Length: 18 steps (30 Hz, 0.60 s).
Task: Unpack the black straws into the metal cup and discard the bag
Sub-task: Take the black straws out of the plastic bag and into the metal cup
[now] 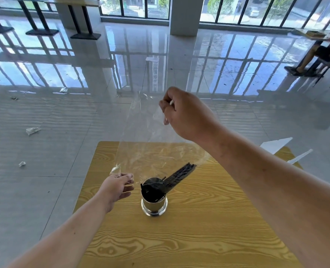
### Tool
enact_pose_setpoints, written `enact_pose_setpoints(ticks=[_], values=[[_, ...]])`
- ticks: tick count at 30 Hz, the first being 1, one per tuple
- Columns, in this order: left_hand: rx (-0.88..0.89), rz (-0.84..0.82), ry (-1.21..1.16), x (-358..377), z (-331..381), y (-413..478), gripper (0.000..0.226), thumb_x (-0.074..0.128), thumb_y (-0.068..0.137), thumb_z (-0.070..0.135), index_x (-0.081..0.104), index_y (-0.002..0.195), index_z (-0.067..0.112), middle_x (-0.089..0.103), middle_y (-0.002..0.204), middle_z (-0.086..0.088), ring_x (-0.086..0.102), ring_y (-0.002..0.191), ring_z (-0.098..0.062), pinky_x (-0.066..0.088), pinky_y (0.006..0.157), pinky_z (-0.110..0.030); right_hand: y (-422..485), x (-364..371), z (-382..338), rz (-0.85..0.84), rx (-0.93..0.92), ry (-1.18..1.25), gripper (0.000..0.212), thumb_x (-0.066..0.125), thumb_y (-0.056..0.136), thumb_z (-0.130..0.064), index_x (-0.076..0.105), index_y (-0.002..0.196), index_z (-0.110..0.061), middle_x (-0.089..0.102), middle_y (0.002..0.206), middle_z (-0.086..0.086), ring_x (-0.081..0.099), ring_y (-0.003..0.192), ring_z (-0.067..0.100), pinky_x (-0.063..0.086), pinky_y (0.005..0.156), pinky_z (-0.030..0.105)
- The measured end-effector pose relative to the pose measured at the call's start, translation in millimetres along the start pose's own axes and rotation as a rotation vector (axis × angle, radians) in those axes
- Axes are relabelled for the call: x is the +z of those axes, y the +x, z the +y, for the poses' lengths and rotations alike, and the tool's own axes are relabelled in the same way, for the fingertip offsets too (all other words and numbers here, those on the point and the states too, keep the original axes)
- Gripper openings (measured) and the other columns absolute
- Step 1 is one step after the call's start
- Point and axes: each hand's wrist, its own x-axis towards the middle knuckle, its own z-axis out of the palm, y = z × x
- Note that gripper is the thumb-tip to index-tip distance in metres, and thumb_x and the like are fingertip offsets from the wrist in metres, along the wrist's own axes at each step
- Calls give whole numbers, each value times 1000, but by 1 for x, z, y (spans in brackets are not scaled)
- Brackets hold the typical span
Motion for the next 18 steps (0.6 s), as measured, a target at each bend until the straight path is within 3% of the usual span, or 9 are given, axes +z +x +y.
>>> enact_pose_setpoints(ticks=[6, 11, 18], values=[[-9, 12, -11, -1, 0, 0, 19, 67, 104, 27, 72, 115, 13, 80, 101, -6, 77, 75, -15, 62, 67, -34, 0, 8, -8, -14, -11, -12, 20, 54, 110, -37, 60, 97, -23, 75, 83, -3, 70, 73, 18, 58, 65, 37], [22, 23, -23, -4, 0, 2, 19, 65, 104, 29, 74, 114, 15, 82, 89, 2, 77, 78, -15, 62, 70, -34, 0, 6, -13, -11, -9, -7, 20, 54, 110, -38, 59, 96, -24, 75, 83, -3, 66, 68, 15, 46, 57, 30], [22, 11, -21, -5, 0, 3, 18, 66, 104, 29, 73, 115, 17, 82, 90, 3, 77, 81, -18, 61, 71, -34, 2, -2, -24, -18, -17, -35, 21, 54, 111, -37, 61, 99, -21, 75, 85, -3, 67, 71, 15, 48, 58, 30]])
